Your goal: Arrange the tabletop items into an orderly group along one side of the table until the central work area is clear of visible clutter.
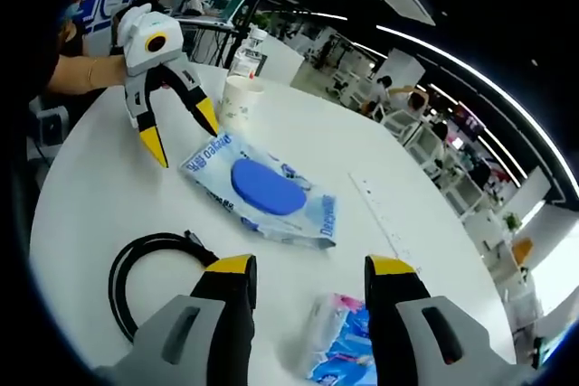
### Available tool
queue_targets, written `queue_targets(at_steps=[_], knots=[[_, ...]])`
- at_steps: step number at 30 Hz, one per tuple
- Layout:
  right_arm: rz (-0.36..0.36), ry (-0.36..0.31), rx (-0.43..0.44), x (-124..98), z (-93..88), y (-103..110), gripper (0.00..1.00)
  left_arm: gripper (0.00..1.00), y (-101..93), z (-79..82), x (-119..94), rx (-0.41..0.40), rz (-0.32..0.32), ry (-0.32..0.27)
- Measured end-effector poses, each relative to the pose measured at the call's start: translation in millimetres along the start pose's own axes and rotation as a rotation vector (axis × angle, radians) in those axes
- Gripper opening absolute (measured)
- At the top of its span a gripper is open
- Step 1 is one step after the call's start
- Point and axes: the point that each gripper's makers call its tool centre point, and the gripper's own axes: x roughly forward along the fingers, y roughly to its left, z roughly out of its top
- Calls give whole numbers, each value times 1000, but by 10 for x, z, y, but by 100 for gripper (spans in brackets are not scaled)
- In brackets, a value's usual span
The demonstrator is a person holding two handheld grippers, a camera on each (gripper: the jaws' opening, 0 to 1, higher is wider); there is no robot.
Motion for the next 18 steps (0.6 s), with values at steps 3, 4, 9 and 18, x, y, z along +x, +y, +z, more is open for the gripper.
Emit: queue_targets(at_steps=[3,4,9,18], knots=[[-5,3,-16,31,3,-8,45,41,11,-27,-19,22,9,13],[-6,4,-19,45,3,-12,45,41,12,-34,-23,27,10,16],[4,18,-17,100,-37,7,45,41,27,-75,-24,37,10,36],[-11,26,-45,170,-63,-25,45,39,0,-62,-26,186,27,76]])
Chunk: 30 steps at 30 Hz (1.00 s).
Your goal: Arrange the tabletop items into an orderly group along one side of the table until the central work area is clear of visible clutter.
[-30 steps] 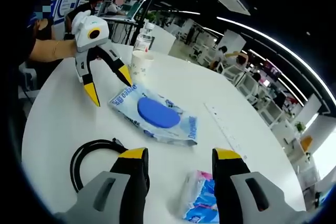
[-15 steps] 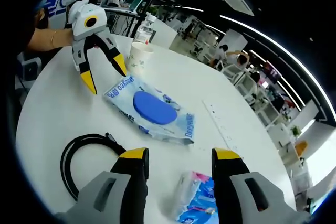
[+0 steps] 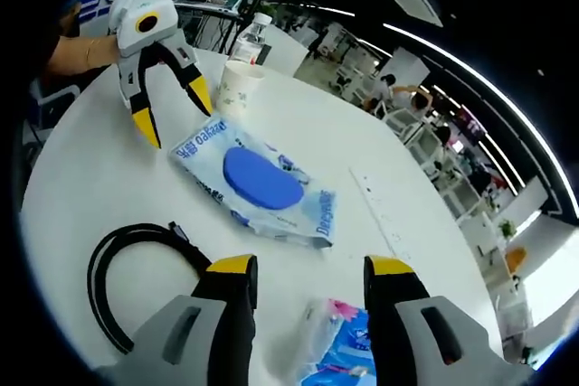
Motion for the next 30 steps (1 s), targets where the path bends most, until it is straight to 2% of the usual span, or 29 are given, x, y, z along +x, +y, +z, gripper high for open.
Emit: queue_targets(at_steps=[7,16,23,30], knots=[[-9,17,-34,81,-25,-25,45,39,-85,17,61,70,-12,27],[-8,18,-76,155,-1,-28,44,39,-51,47,73,126,16,40],[-53,26,-163,230,6,-77,40,37,-29,20,88,165,15,62],[-48,72,-278,347,-83,-20,39,35,2,-24,105,149,8,68]])
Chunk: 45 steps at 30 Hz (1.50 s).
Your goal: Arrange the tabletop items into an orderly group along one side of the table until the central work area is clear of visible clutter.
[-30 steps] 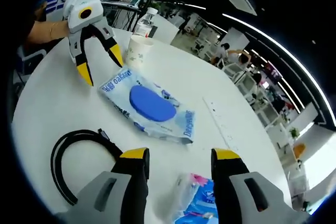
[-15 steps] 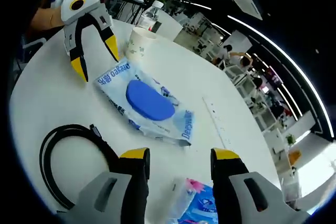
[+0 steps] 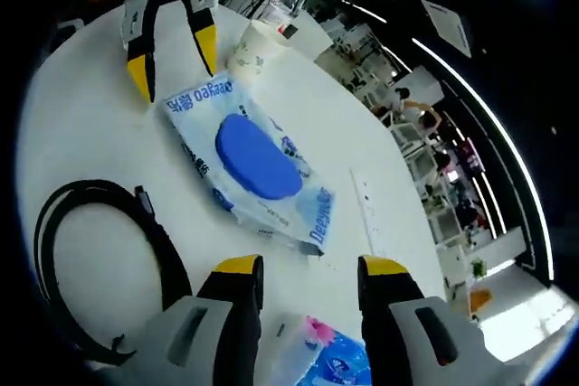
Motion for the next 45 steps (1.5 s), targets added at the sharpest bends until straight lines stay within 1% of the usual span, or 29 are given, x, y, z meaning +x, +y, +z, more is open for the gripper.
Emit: queue_targets(at_steps=[1,4,5,6,9,12,14,17,21,24,27,33,35,38,39,40,44,45], knots=[[-3,5,-3,17,-9,-3,40,35,5,0,2,-3,-1,-2],[-32,2,-54,58,-7,-48,38,34,18,-13,10,-12,-4,-5],[-53,-2,-89,65,11,-88,38,34,23,-18,12,-15,-4,-6],[-57,-4,-98,67,16,-94,36,34,24,-23,13,-19,-5,-6],[-71,-7,-162,107,48,-104,35,34,10,-26,14,-40,-18,-15],[-80,27,-260,152,34,-106,34,34,-3,-31,15,-49,-25,-19],[-71,36,-298,193,27,-67,34,33,-16,-36,17,-52,-30,-19],[-57,42,-294,226,13,-36,35,29,-53,-44,17,-56,-49,-20],[-63,38,-311,227,29,-43,33,28,-61,-59,14,-56,-52,-15],[-74,33,-352,220,56,-63,30,26,-81,-60,15,-63,-64,-17],[-83,30,-382,218,74,-71,29,25,-114,-69,28,-52,-72,-9],[-73,60,-488,256,46,-23,27,23,-145,-75,54,-37,-85,-2],[-70,62,-510,274,44,-6,26,22,-146,-73,57,-40,-88,-4],[-68,65,-516,279,42,0,25,22,-143,-74,57,-41,-88,-4],[-62,65,-554,304,55,19,25,21,-142,-77,57,-44,-94,-4],[-62,66,-560,308,58,21,25,21,-140,-79,58,-43,-94,-3],[-56,75,-635,338,84,26,23,19,-144,-84,61,-43,-105,-1],[-55,71,-637,342,95,32,22,19,-146,-83,61,-44,-108,-2]])
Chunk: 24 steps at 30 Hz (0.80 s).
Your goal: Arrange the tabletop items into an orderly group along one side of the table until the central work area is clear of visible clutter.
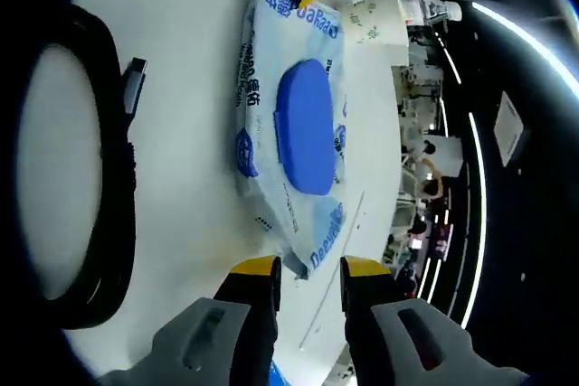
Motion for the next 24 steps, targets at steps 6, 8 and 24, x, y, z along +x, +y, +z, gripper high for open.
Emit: queue_targets(at_steps=[6,8,24], knots=[[-18,7,-57,46,37,-31,19,17,-8,-8,3,-18,-19,-4],[-7,9,-71,62,40,-5,19,17,-9,-12,4,-17,-25,-4],[-3,17,-115,134,47,39,1,14,-36,-19,-3,-45,-51,-17]])
